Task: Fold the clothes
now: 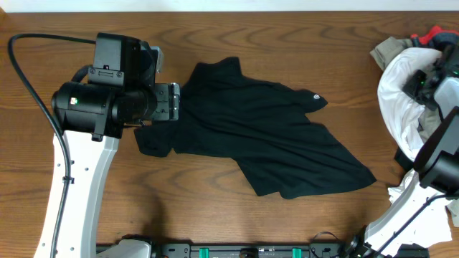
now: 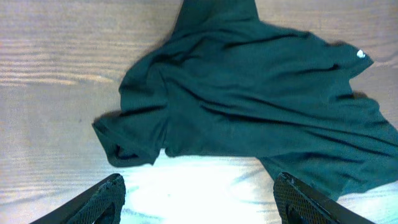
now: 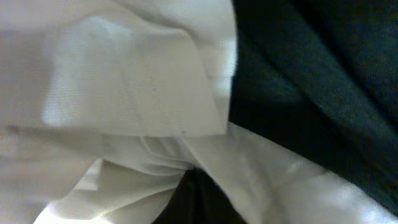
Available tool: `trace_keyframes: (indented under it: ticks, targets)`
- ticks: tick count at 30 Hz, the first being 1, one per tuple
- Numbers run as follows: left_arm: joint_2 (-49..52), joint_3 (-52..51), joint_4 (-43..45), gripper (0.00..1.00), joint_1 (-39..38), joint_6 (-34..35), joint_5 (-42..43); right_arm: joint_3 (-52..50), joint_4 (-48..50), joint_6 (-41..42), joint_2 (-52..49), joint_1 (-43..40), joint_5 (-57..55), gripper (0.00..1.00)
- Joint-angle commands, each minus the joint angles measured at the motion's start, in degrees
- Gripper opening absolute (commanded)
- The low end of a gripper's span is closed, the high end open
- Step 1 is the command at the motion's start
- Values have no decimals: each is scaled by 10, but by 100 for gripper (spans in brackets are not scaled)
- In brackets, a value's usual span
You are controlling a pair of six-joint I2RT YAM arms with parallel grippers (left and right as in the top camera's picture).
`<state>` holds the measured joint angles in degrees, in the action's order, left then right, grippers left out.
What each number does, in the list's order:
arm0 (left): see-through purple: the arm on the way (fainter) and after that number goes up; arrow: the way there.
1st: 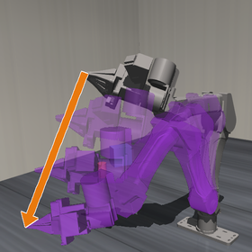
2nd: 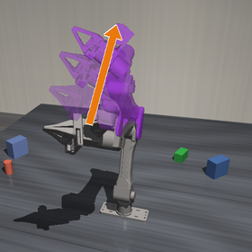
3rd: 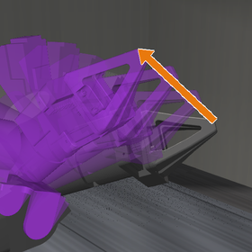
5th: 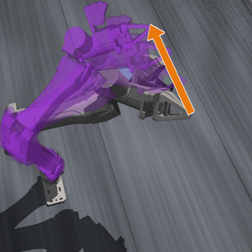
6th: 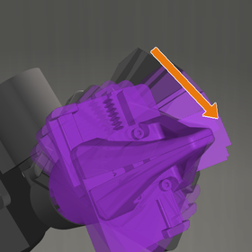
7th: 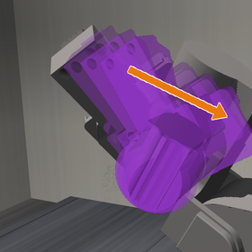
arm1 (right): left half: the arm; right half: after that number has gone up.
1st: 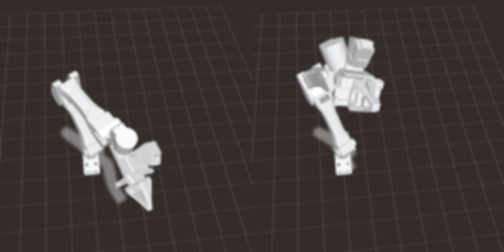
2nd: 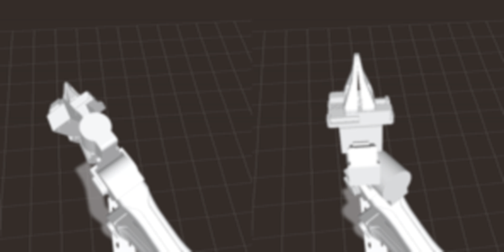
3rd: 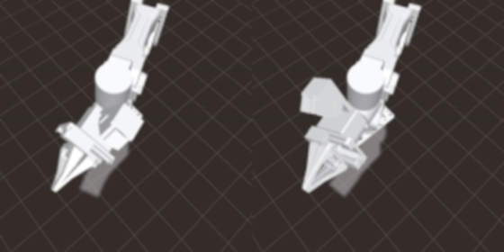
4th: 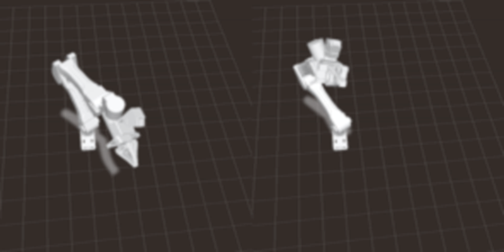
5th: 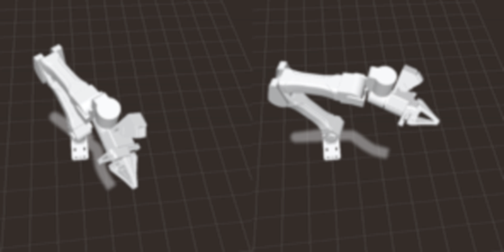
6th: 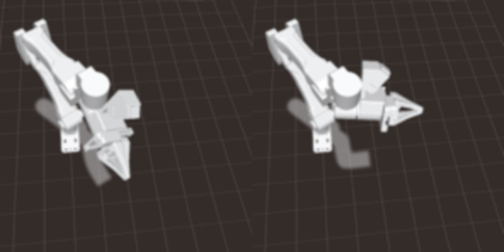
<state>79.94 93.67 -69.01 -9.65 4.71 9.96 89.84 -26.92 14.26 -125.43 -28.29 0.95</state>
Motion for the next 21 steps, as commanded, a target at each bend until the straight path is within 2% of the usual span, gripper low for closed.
trace_keyframes:
  ticks: [1, 5, 7, 9, 12, 17, 21]
  targets:
    - [-3, 1, 11, 79, 1, 3, -1, -5, 6, -57, 4, -13, 68, 11]
    - [-3, 1, 30, 80, 1, 3, -1, -5, 21, -67, 54, -14, 159, 26]
    - [-3, 1, 34, 98, 1, 3, -1, -5, 18, -66, 90, -12, 214, 30]
    - [-3, 1, 31, 98, 1, 3, -1, -5, 10, -61, 126, -8, 282, 32]
    - [-3, 1, 27, 98, 1, 3, -1, -5, -34, -42, 188, 8, 320, 35]
    - [21, 1, 43, 98, 1, -10, -29, -5, -155, -58, 269, 68, 303, 47]
    - [77, 1, -23, 98, 1, -10, -31, -5, -256, -89, 297, 123, 288, 49]
